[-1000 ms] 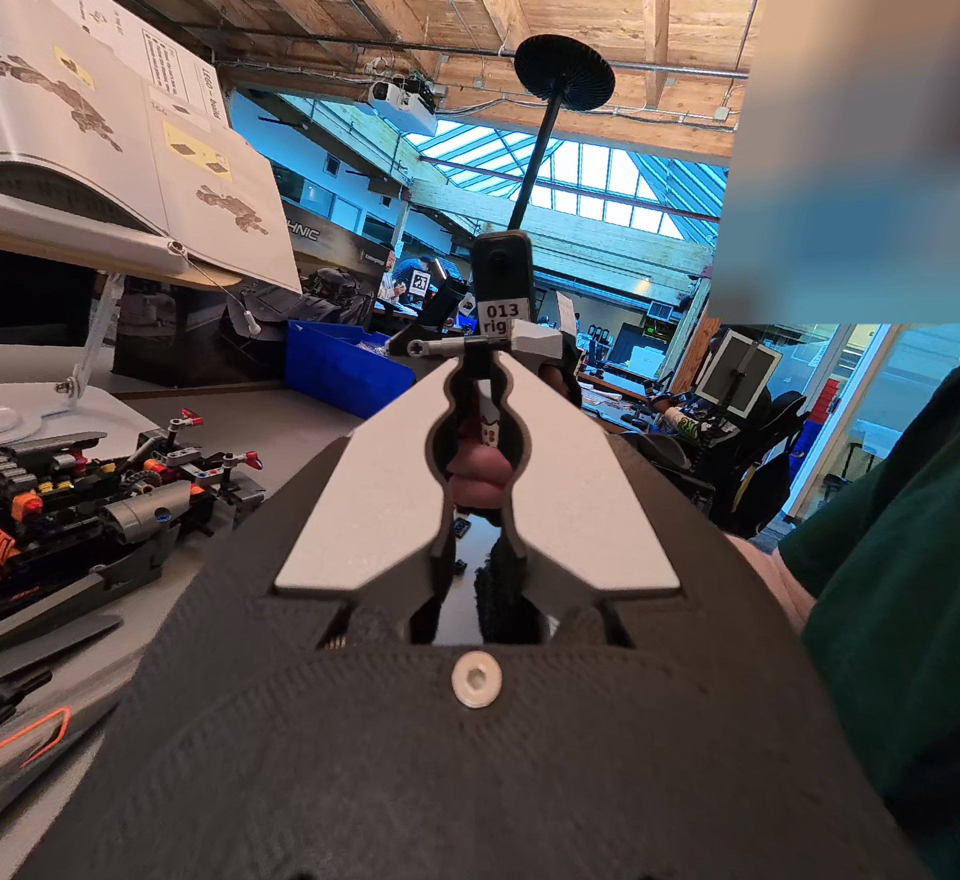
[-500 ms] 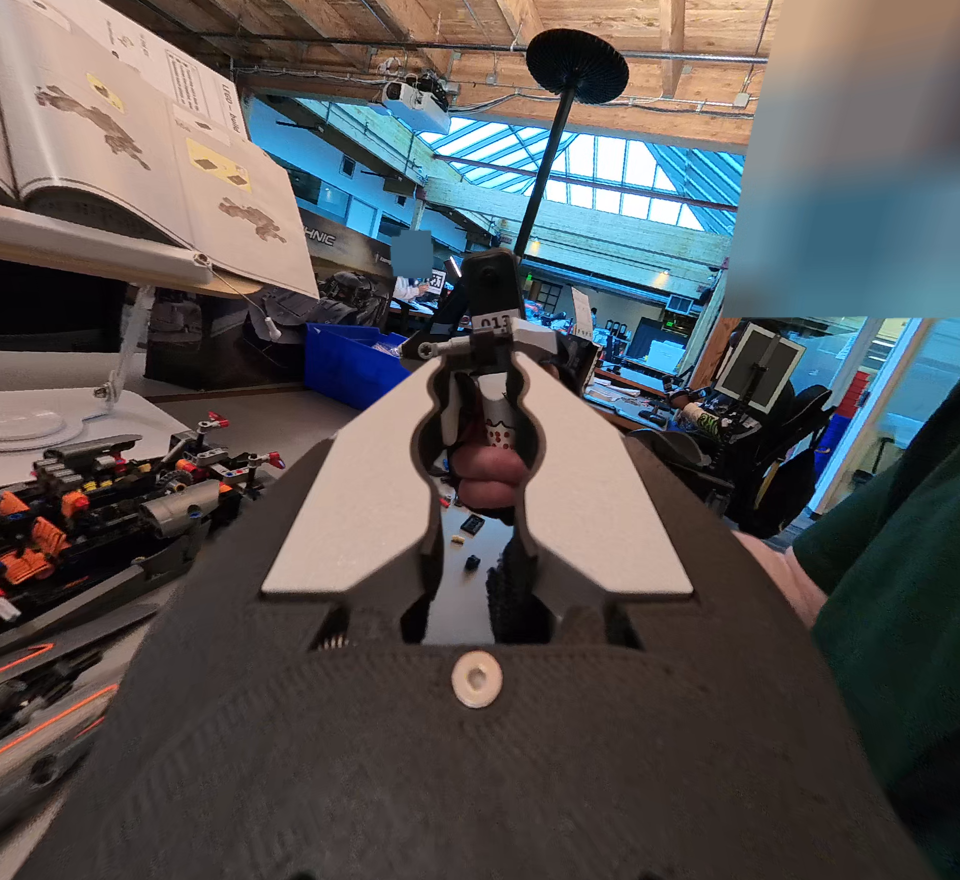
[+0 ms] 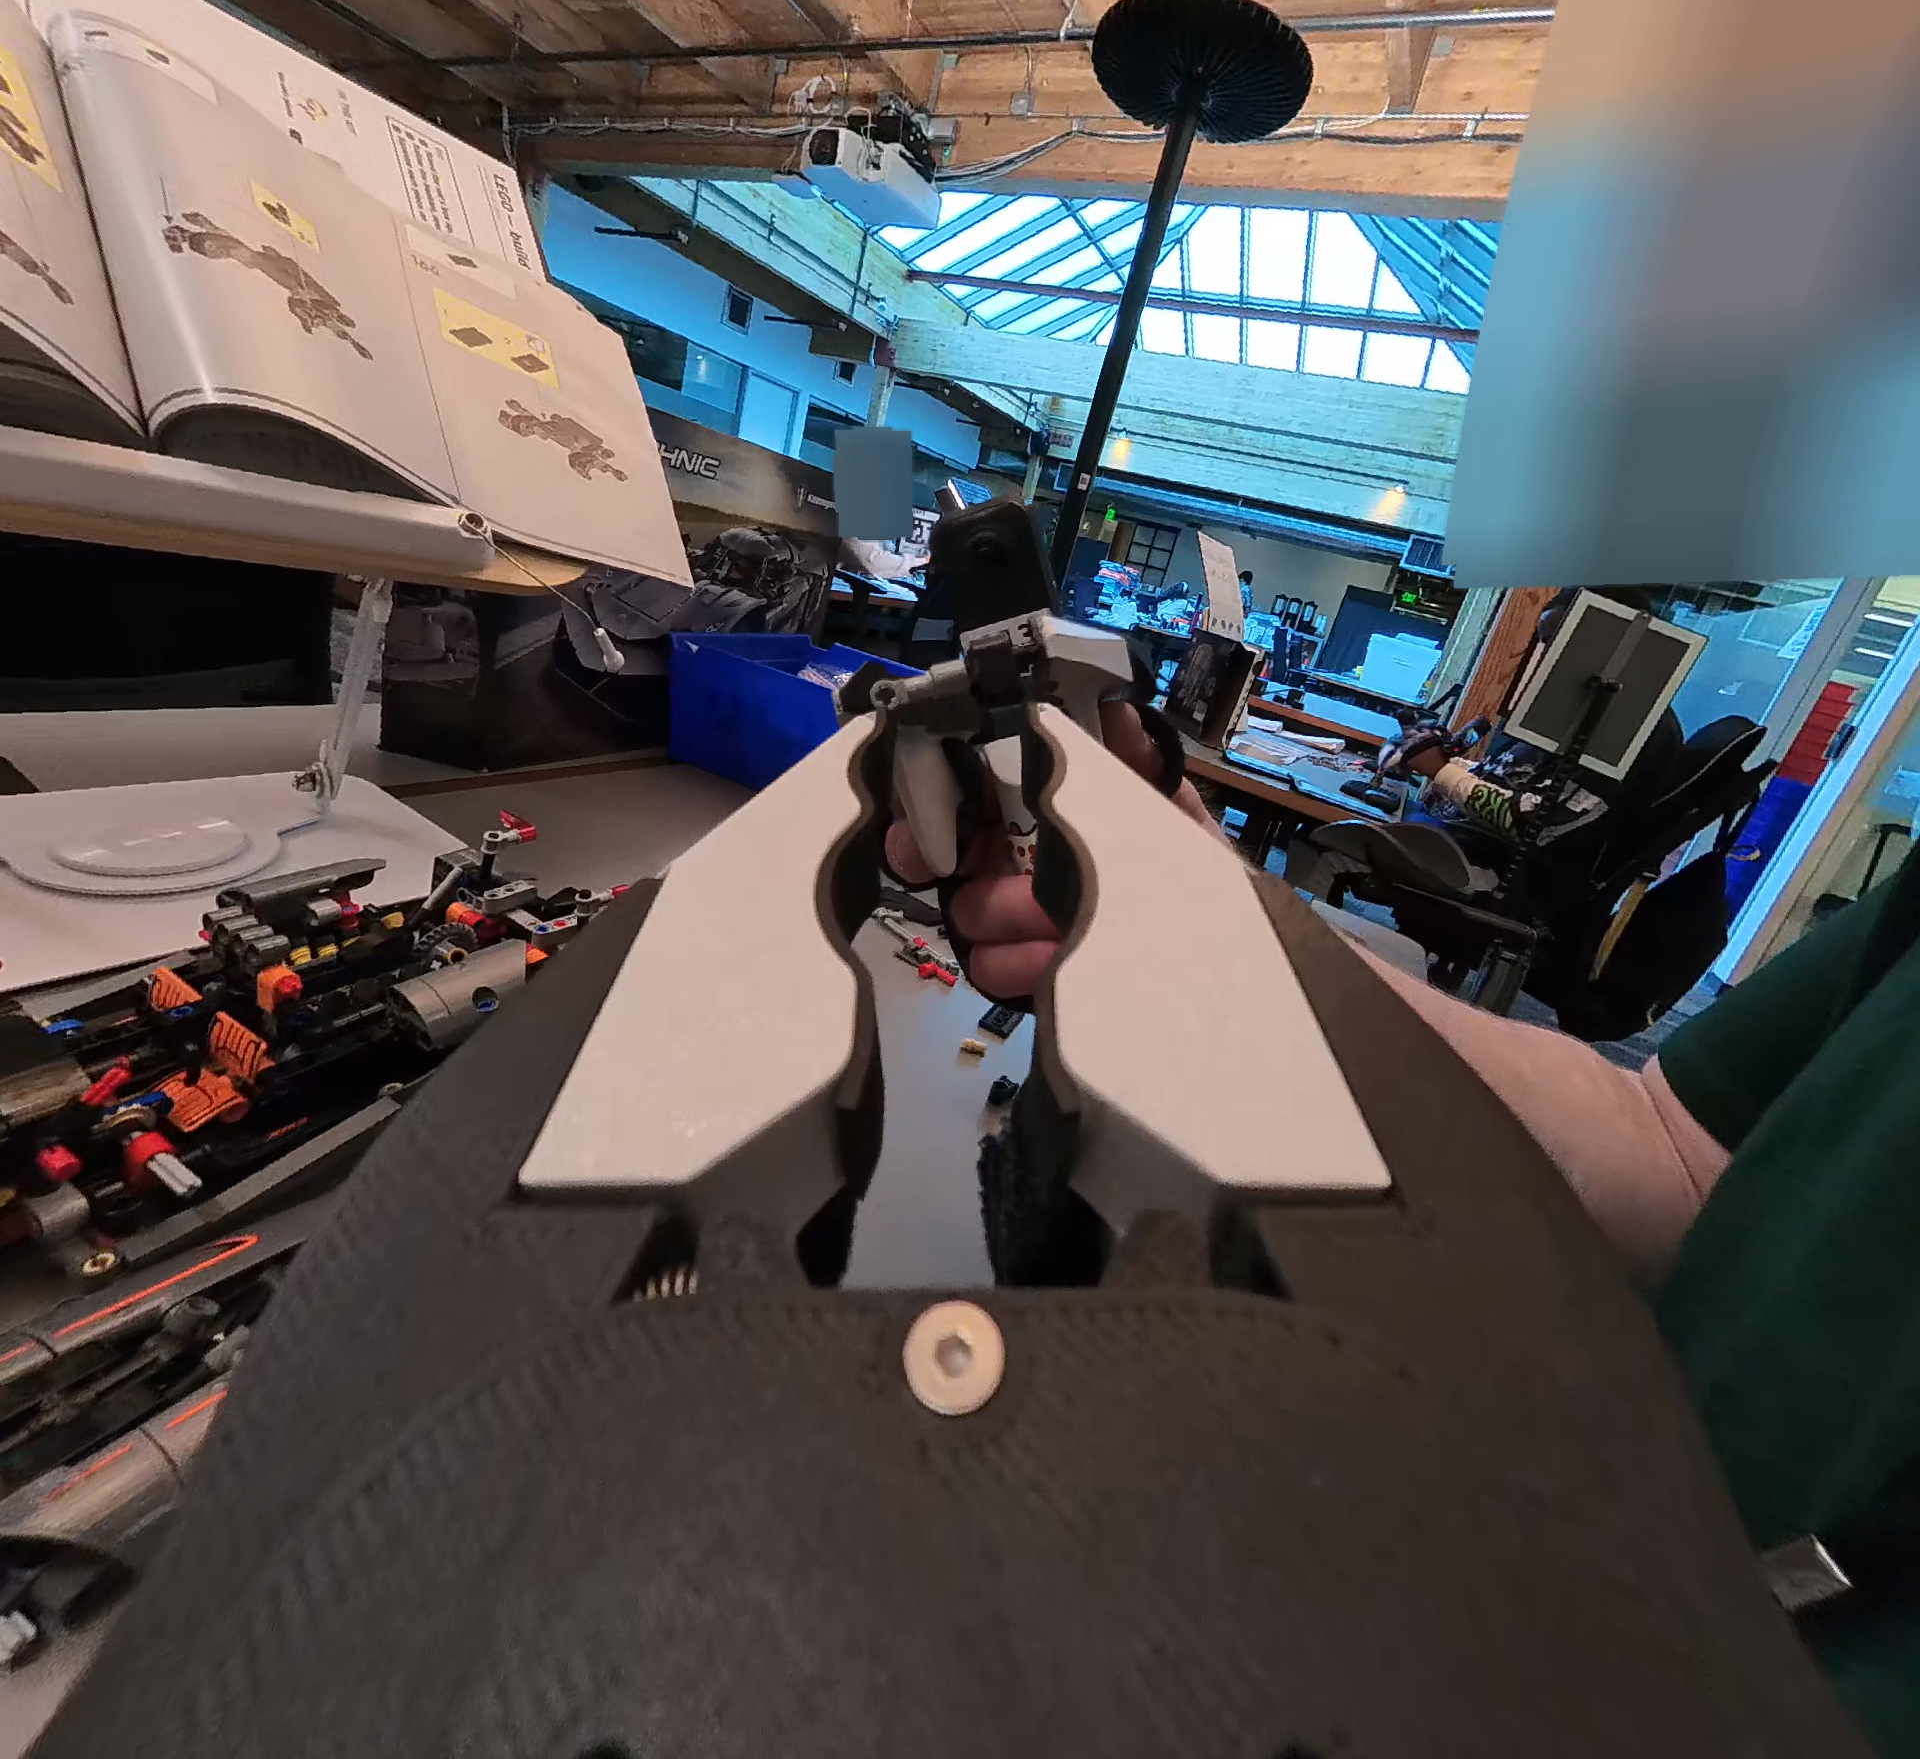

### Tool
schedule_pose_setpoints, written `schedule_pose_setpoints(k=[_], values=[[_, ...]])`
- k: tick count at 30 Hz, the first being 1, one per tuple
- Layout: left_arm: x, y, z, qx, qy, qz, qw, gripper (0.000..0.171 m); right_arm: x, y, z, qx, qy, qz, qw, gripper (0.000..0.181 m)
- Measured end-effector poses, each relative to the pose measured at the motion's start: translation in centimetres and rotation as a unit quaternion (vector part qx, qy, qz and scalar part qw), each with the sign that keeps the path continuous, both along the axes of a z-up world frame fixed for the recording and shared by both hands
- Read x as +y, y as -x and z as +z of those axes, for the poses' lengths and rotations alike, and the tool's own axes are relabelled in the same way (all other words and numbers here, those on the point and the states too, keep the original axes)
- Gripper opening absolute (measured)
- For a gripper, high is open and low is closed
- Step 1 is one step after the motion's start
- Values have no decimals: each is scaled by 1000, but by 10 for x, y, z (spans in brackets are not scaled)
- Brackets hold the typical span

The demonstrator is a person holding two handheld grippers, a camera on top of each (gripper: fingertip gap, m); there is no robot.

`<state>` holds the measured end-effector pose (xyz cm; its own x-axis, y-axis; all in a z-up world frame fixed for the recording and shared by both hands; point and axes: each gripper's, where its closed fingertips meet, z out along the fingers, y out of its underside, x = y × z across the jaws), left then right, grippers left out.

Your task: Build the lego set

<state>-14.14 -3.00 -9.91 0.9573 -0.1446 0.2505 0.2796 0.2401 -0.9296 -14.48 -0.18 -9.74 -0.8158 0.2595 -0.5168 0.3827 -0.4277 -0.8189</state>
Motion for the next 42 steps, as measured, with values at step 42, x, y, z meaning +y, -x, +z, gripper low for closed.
schedule_pose_setpoints(k=[42], values=[[1,33,-18,-10,76,-50,996,38,-2,-15,-19,49,-63,27,996,44]])
